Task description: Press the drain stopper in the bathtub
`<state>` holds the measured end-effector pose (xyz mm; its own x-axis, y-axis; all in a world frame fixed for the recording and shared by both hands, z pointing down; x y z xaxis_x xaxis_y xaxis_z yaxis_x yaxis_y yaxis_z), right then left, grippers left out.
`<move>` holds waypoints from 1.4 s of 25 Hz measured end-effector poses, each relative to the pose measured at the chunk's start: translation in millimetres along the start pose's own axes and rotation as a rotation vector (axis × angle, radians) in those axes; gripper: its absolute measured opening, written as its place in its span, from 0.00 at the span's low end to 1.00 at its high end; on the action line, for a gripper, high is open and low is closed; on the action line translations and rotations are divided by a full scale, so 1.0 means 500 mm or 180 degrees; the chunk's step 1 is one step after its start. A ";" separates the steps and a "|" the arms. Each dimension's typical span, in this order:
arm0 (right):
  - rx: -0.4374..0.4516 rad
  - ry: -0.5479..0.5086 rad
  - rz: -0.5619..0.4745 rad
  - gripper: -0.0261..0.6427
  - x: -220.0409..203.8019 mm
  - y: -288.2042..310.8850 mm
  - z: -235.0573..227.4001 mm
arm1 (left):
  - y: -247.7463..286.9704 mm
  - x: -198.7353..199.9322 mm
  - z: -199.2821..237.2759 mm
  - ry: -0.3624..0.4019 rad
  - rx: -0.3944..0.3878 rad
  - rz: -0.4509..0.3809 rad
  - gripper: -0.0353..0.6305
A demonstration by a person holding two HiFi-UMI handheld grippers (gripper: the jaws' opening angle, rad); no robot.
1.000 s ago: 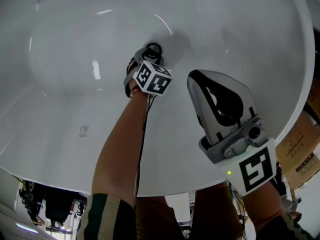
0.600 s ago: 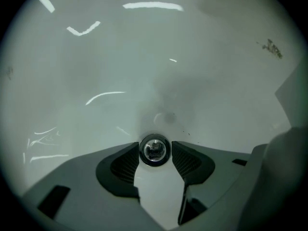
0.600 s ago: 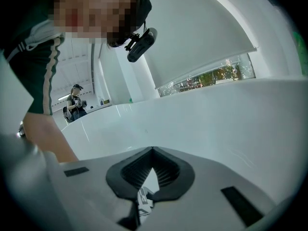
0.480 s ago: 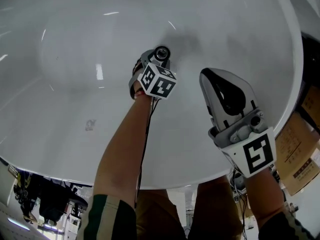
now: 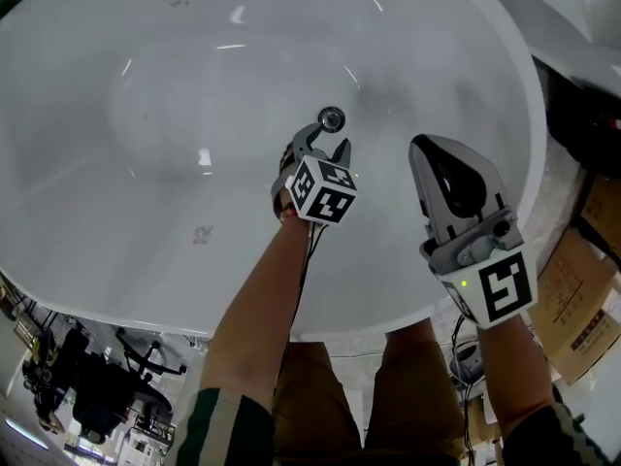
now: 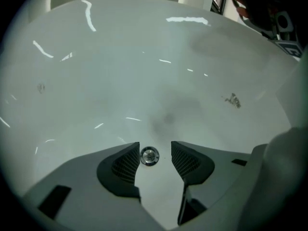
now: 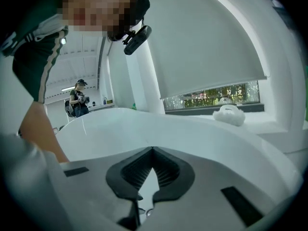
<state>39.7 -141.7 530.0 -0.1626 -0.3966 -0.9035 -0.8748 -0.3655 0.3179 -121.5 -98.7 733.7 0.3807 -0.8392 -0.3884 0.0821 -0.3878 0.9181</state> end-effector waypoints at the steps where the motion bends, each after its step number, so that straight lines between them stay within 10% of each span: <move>1: -0.0020 -0.0005 -0.0030 0.06 0.018 -0.010 0.007 | -0.027 0.012 -0.005 -0.0025 0.0007 -0.0058 0.38; 35: -0.0047 -0.0534 -0.0315 0.06 0.532 -0.289 0.246 | -0.882 0.295 -0.013 -0.0380 0.0162 -0.1670 0.34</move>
<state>66.8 -90.7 208.6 -0.1511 -0.2126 -0.9654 -0.8838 -0.4085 0.2283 -95.7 -48.8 271.9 0.1929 -0.5643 -0.8027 0.1871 -0.7819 0.5946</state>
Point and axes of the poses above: the fingertips, and each gripper's own axes: y forward along the fingers, z to its left, x out of its top, the point moved 10 cm from there along -y, backward along the fingers, and after that the axes turned 12 degrees about x, right-handed, at the moved point
